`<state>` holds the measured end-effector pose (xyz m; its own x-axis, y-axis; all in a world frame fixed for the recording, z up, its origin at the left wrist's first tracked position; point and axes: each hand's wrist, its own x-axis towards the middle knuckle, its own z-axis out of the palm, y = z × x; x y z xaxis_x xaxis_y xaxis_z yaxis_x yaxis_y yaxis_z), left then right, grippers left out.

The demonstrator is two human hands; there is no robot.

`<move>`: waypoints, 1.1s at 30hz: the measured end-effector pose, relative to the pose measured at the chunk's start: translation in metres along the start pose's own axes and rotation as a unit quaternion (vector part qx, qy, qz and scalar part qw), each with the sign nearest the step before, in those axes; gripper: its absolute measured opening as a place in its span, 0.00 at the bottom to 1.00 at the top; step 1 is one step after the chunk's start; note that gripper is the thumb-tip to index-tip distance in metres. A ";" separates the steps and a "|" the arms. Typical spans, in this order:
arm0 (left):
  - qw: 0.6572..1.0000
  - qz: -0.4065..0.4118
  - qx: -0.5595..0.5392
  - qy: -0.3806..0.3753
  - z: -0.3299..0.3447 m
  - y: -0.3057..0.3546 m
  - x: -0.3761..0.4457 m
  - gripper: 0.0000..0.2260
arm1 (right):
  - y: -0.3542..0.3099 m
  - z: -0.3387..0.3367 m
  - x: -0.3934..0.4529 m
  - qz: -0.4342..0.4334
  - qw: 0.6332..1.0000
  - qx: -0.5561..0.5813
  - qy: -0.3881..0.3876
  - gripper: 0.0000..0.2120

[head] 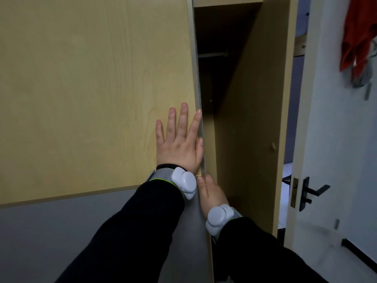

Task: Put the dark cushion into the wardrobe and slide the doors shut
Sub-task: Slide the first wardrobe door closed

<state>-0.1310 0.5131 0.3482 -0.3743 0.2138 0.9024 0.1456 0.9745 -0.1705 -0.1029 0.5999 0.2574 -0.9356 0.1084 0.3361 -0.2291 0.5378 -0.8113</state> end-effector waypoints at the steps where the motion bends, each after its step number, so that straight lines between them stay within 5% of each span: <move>1: 1.000 0.001 0.000 0.000 0.001 0.004 0.001 0.30 | 0.002 -0.003 0.001 0.000 1.000 0.000 -0.001 0.17; 27: 1.000 0.010 -0.027 -0.002 0.008 0.102 0.023 0.29 | 0.058 -0.083 0.013 0.000 0.999 0.021 0.028 0.18; 33: 0.999 0.018 -0.043 0.012 0.014 0.121 0.029 0.29 | 0.063 -0.112 0.009 0.031 0.991 -0.130 0.009 0.23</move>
<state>-0.1373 0.6379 0.3485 -0.3453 0.2450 0.9059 0.2366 0.9569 -0.1686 -0.0953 0.7287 0.2632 -0.9403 0.1609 0.3000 -0.0927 0.7270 -0.6804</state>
